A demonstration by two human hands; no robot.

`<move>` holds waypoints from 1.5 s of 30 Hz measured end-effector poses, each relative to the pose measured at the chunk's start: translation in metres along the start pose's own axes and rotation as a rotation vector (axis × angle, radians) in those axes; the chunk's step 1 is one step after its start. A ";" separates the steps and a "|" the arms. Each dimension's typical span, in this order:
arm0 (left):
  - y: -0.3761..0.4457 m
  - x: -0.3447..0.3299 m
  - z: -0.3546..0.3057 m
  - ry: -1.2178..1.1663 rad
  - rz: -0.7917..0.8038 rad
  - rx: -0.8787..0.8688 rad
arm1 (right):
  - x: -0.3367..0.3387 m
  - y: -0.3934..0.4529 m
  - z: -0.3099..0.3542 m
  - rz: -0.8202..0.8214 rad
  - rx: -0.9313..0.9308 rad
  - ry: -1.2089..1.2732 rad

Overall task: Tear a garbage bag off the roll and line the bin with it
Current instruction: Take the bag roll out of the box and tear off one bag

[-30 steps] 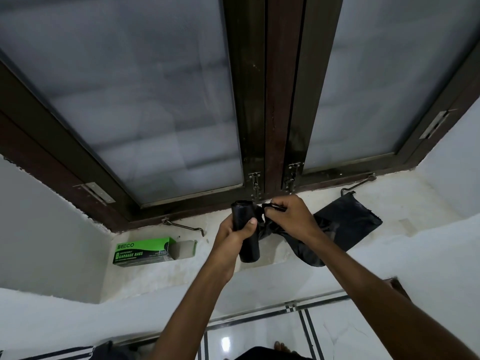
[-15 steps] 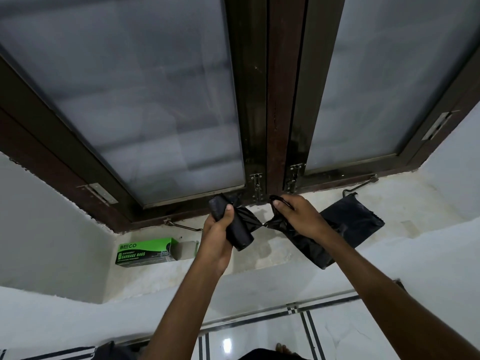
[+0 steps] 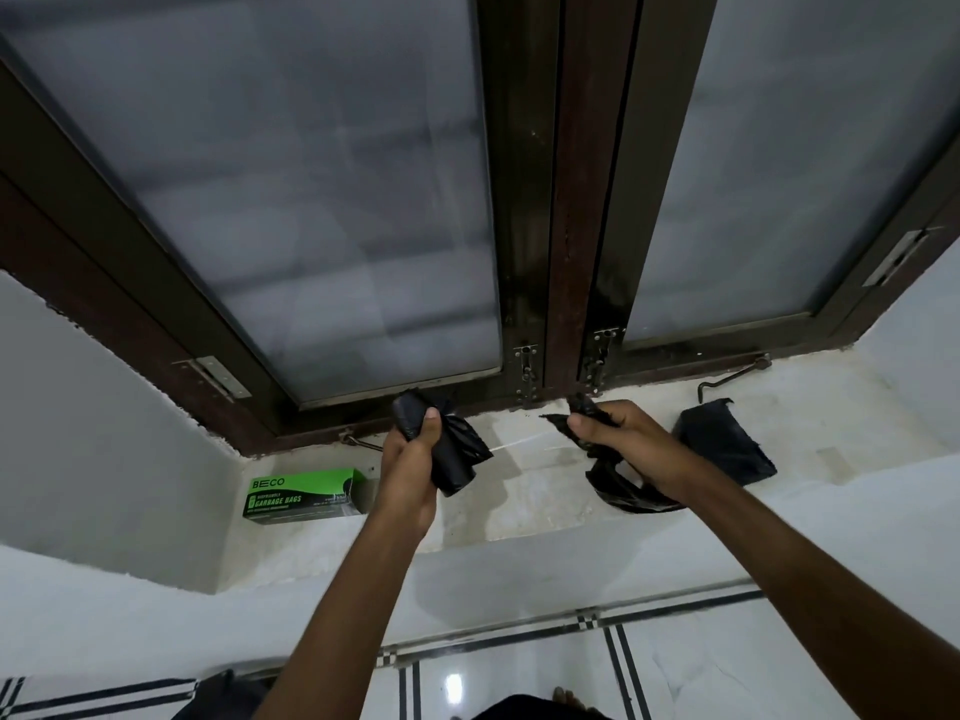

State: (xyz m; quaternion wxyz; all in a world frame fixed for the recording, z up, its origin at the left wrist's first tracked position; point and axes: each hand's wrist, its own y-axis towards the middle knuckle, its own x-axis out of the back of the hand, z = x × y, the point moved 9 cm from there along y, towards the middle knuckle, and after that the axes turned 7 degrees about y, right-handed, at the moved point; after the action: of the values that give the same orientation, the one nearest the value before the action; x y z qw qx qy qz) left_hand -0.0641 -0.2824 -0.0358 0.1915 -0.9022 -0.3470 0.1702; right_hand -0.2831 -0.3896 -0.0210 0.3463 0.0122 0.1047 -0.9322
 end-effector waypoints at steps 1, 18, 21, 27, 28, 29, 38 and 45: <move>-0.002 -0.003 0.002 -0.007 0.007 0.010 | -0.002 0.003 0.001 -0.015 0.002 0.112; -0.013 -0.042 -0.003 0.346 0.094 -0.144 | -0.028 0.018 0.008 -0.038 0.000 -0.040; -0.017 -0.051 -0.014 0.425 0.149 -0.260 | -0.030 0.021 0.013 -0.028 0.017 -0.130; -0.010 -0.042 -0.017 0.444 0.102 -0.261 | -0.028 0.023 0.019 -0.038 0.041 0.112; -0.005 -0.037 -0.018 0.417 0.083 -0.242 | -0.028 0.023 0.022 -0.046 0.059 0.275; 0.000 -0.032 -0.017 0.386 0.064 -0.220 | -0.028 0.023 0.026 -0.056 0.078 0.420; 0.008 -0.021 -0.010 0.288 0.002 -0.143 | -0.055 0.027 0.016 0.114 -0.067 0.943; -0.001 -0.036 -0.017 0.513 0.091 -0.310 | -0.050 0.019 0.006 0.226 -0.185 0.360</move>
State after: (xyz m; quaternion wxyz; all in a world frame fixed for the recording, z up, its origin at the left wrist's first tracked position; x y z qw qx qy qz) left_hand -0.0826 -0.3100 -0.0144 0.1252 -0.9488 -0.2685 -0.1098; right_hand -0.2325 -0.3733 -0.0138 0.4240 0.1581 0.2479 -0.8566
